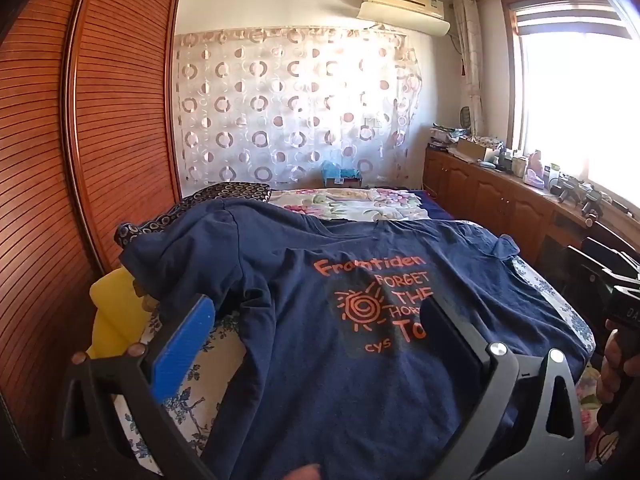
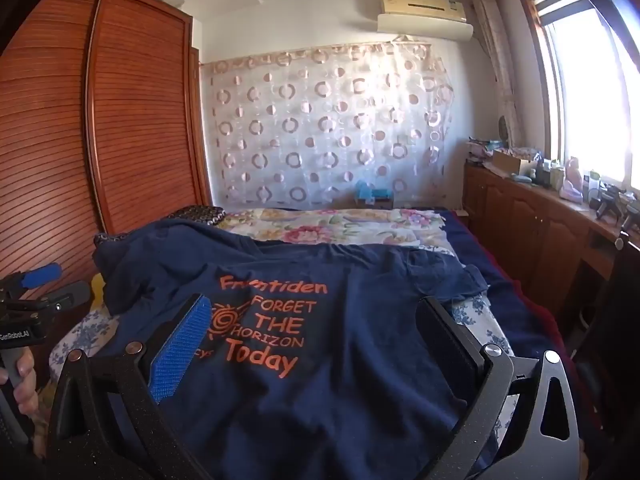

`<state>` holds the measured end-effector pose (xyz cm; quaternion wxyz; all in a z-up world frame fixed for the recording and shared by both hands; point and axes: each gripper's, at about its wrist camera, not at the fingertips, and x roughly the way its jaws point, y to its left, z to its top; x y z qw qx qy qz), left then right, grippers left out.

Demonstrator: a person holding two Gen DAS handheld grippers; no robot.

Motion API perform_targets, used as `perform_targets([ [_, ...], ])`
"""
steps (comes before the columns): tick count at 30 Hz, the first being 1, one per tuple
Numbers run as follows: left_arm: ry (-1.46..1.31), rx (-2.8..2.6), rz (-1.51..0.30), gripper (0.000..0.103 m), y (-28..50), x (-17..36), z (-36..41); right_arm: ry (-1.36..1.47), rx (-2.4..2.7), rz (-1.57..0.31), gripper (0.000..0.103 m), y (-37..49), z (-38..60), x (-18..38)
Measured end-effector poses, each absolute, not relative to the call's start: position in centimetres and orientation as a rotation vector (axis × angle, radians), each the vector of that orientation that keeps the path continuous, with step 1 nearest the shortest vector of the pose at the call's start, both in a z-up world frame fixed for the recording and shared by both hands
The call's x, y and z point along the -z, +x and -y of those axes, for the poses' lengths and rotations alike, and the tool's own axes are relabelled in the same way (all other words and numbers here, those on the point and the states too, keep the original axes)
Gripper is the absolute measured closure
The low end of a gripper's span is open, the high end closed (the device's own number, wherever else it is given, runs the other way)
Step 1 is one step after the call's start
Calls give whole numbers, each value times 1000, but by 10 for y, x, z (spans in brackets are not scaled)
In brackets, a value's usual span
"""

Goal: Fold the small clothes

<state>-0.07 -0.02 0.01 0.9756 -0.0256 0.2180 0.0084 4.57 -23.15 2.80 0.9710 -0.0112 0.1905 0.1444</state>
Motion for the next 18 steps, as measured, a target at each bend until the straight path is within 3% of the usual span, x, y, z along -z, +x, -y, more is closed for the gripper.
perform_targets([
  [18, -32, -24, -447, 0, 0, -1, 0, -15, -295, -372, 0, 43, 230, -29],
])
